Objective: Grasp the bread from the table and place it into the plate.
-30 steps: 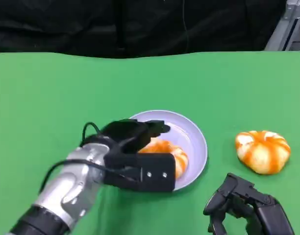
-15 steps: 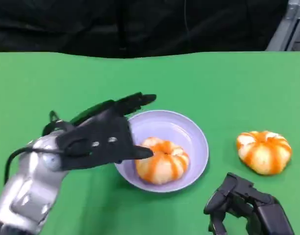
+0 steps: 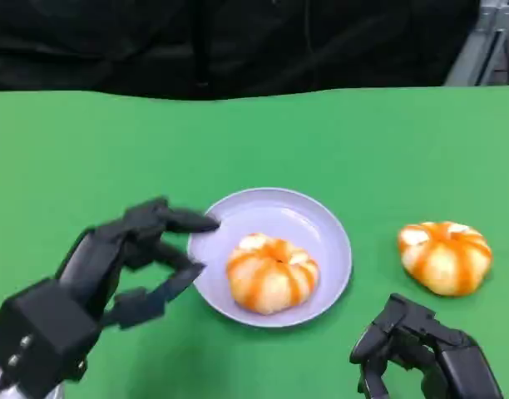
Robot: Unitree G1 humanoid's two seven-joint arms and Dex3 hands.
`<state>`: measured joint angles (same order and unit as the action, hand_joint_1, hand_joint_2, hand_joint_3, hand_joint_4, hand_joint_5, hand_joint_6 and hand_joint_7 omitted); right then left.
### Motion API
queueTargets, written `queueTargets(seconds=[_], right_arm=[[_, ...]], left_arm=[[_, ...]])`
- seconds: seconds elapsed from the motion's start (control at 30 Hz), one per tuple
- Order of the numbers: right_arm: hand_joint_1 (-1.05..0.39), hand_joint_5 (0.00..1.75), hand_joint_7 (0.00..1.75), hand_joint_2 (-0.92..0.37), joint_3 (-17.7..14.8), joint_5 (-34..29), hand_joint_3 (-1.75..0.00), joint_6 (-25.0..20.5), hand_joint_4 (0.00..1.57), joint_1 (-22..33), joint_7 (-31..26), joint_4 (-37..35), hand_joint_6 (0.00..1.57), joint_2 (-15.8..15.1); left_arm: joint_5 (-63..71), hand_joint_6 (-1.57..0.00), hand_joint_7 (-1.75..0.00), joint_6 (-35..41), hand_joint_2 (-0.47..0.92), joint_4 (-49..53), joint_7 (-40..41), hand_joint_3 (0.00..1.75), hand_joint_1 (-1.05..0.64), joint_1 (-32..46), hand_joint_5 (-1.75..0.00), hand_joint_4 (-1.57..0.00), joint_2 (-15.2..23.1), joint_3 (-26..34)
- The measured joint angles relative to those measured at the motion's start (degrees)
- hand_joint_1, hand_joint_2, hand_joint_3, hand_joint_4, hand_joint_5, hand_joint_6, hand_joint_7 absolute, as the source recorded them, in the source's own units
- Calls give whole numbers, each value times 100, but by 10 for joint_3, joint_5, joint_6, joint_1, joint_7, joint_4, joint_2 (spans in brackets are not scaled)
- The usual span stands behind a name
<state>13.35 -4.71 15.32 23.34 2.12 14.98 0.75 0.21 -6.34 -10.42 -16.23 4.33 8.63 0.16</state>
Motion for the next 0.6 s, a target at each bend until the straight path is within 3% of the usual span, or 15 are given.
queueTargets(seconds=[0.07,0.17,0.27,0.6], right_arm=[[-7,171,147,-36,3,0,-134,0,64,-2,2,1,67,0],[-7,171,147,-36,1,3,-134,0,64,2,3,1,67,-1],[-7,170,147,-36,-1,9,-134,0,64,1,7,1,67,-2],[-6,168,145,-37,-13,13,-133,0,66,2,12,1,68,-6]], left_arm=[[-10,-67,-135,-33,41,-6,13,122,-15,34,-160,-70,-7,15],[-28,-69,-143,-75,42,-9,19,130,-4,105,-166,-72,-23,26],[-39,-72,-149,-94,45,-1,19,131,-2,138,-172,-76,-29,34],[-47,-73,-150,-125,44,23,34,130,-6,141,-173,-78,-52,38]])
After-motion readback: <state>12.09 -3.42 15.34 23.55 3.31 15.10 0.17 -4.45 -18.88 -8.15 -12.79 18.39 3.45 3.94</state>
